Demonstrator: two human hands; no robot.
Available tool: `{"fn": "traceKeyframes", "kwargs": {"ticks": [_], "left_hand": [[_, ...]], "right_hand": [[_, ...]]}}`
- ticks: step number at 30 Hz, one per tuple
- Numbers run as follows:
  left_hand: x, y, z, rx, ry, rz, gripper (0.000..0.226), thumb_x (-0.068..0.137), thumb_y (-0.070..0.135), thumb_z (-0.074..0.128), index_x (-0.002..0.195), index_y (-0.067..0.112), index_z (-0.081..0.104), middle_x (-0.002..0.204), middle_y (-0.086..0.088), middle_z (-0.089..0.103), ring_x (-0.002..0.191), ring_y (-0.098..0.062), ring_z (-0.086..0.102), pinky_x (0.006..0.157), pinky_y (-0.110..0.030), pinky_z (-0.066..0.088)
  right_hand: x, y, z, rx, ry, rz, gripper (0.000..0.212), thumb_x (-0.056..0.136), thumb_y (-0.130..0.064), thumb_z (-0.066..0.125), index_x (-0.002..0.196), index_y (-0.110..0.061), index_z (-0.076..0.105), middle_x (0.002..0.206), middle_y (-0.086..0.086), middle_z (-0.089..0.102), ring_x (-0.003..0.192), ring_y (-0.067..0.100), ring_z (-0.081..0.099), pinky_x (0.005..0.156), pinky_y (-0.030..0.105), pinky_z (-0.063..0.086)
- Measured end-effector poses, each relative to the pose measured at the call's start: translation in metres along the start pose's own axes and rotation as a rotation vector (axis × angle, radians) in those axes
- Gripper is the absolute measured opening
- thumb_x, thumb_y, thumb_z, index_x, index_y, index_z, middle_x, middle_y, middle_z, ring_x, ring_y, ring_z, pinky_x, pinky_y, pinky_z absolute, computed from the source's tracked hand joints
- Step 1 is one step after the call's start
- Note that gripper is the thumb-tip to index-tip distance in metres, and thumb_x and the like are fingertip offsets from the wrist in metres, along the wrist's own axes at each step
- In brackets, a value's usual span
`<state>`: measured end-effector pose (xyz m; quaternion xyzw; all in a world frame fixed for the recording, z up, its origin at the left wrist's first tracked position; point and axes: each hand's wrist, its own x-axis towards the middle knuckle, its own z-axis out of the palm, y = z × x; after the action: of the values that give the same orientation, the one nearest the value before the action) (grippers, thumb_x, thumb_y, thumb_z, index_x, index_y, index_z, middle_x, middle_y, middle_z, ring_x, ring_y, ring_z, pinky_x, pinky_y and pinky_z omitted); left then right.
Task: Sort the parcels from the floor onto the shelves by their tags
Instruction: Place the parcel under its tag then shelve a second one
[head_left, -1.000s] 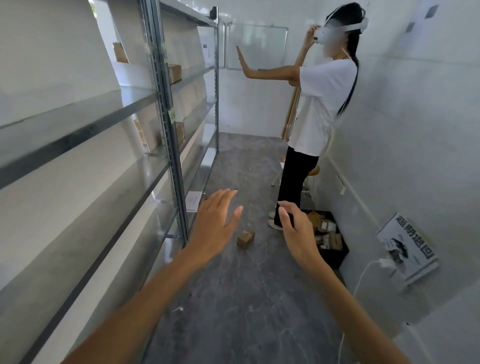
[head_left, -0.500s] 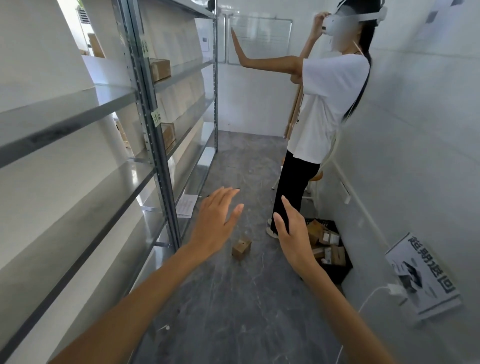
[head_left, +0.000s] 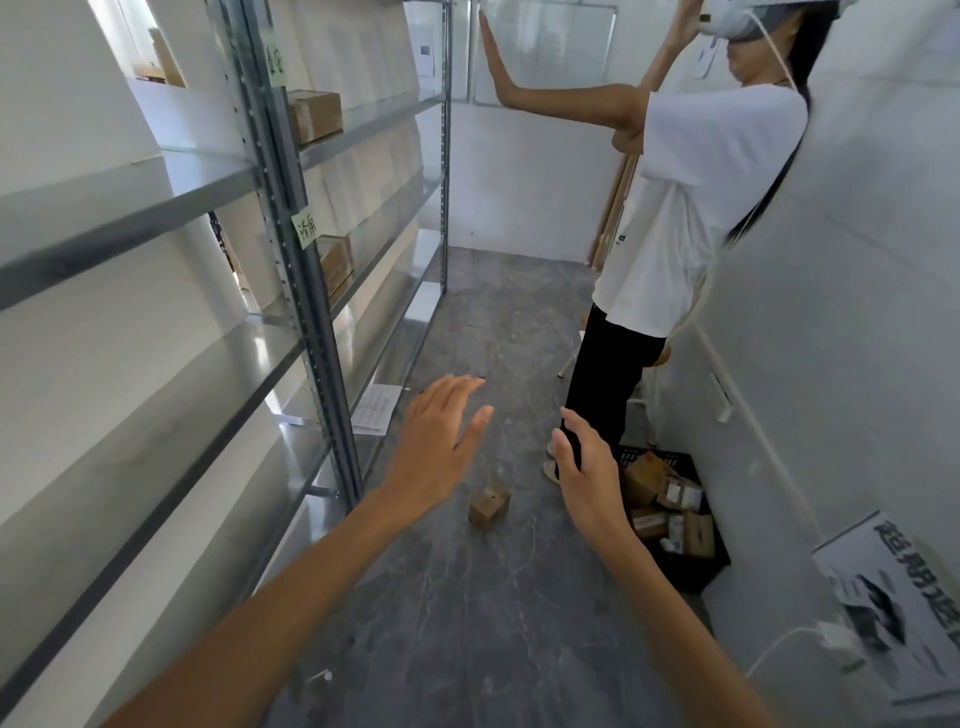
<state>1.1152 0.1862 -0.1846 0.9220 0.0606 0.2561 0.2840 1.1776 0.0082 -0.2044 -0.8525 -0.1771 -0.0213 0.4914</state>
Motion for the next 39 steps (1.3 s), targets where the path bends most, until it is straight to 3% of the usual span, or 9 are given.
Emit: {"fn": "traceKeyframes", "kwargs": {"ticks": [4, 8, 14, 17, 22, 25, 29, 34, 39], "left_hand": [[0.036, -0.02, 0.012, -0.02, -0.004, -0.006, 0.059, 0.093, 0.057, 0.021, 0.137, 0.023, 0.041, 0.141, 0.002, 0.047, 0.137, -0.015, 0.035, 0.115, -0.042, 0.028], [0.067, -0.042, 0.02, -0.026, -0.015, -0.024, 0.059, 0.093, 0.057, 0.021, 0.136, 0.023, 0.041, 0.14, 0.001, 0.048, 0.136, -0.016, 0.036, 0.114, -0.043, 0.03], [0.102, -0.07, 0.033, -0.052, -0.026, -0.02, 0.056, 0.094, 0.054, 0.025, 0.135, 0.02, 0.043, 0.138, 0.0, 0.049, 0.133, -0.016, 0.039, 0.112, -0.041, 0.031], [0.111, -0.08, 0.045, -0.051, -0.046, -0.029, 0.056, 0.094, 0.053, 0.025, 0.134, 0.02, 0.045, 0.136, 0.0, 0.051, 0.131, -0.016, 0.041, 0.112, -0.039, 0.032], [0.135, -0.096, 0.069, -0.049, -0.052, -0.052, 0.05, 0.095, 0.049, 0.029, 0.129, 0.019, 0.05, 0.13, 0.0, 0.055, 0.126, -0.017, 0.046, 0.108, -0.041, 0.036], [0.154, -0.103, 0.085, -0.037, -0.065, -0.08, 0.053, 0.094, 0.051, 0.028, 0.13, 0.019, 0.049, 0.132, -0.002, 0.055, 0.127, -0.019, 0.046, 0.109, -0.04, 0.035], [0.185, -0.119, 0.112, -0.045, -0.112, -0.158, 0.051, 0.097, 0.044, 0.036, 0.14, 0.018, 0.041, 0.145, -0.008, 0.044, 0.137, -0.022, 0.035, 0.115, -0.042, 0.026], [0.233, -0.138, 0.15, -0.067, -0.146, -0.234, 0.057, 0.094, 0.046, 0.034, 0.143, 0.018, 0.036, 0.146, -0.007, 0.044, 0.136, -0.022, 0.038, 0.114, -0.047, 0.027], [0.266, -0.169, 0.184, -0.068, -0.167, -0.299, 0.056, 0.094, 0.045, 0.035, 0.141, 0.015, 0.039, 0.142, -0.008, 0.049, 0.132, -0.023, 0.043, 0.112, -0.047, 0.031]], "right_hand": [[0.039, -0.001, 0.015, -0.025, 0.004, 0.006, 0.052, 0.097, -0.038, 0.039, 0.142, -0.013, 0.039, 0.144, 0.005, 0.046, 0.134, 0.019, 0.04, 0.113, 0.034, 0.032], [0.071, -0.002, 0.033, -0.03, -0.028, -0.014, 0.065, 0.092, -0.056, 0.033, 0.144, -0.017, 0.038, 0.143, 0.003, 0.048, 0.131, 0.018, 0.045, 0.109, 0.042, 0.039], [0.098, 0.006, 0.062, 0.025, -0.042, 0.068, 0.051, 0.097, -0.039, 0.041, 0.142, -0.016, 0.04, 0.145, 0.004, 0.044, 0.135, 0.02, 0.039, 0.112, 0.045, 0.034], [0.11, 0.016, 0.068, -0.003, -0.053, 0.089, 0.047, 0.098, -0.032, 0.043, 0.14, -0.011, 0.043, 0.144, 0.005, 0.046, 0.134, 0.019, 0.04, 0.113, 0.03, 0.029], [0.139, 0.044, 0.074, 0.029, -0.052, 0.163, 0.047, 0.097, -0.037, 0.044, 0.138, -0.014, 0.045, 0.141, 0.005, 0.049, 0.129, 0.019, 0.047, 0.112, 0.036, 0.034], [0.165, 0.061, 0.079, 0.006, -0.061, 0.188, 0.047, 0.098, -0.035, 0.043, 0.139, -0.013, 0.045, 0.143, 0.004, 0.047, 0.133, 0.017, 0.041, 0.108, 0.025, 0.028], [0.203, 0.082, 0.088, 0.048, -0.108, 0.207, 0.047, 0.098, -0.036, 0.042, 0.14, -0.016, 0.042, 0.145, 0.004, 0.045, 0.135, 0.019, 0.038, 0.113, 0.036, 0.03], [0.245, 0.113, 0.099, 0.12, -0.156, 0.271, 0.044, 0.099, -0.028, 0.043, 0.139, -0.011, 0.043, 0.144, 0.005, 0.045, 0.133, 0.015, 0.04, 0.102, 0.018, 0.028], [0.278, 0.152, 0.113, 0.119, -0.204, 0.356, 0.042, 0.099, -0.026, 0.043, 0.137, -0.01, 0.047, 0.141, 0.005, 0.049, 0.131, 0.016, 0.044, 0.105, 0.022, 0.032]]}}
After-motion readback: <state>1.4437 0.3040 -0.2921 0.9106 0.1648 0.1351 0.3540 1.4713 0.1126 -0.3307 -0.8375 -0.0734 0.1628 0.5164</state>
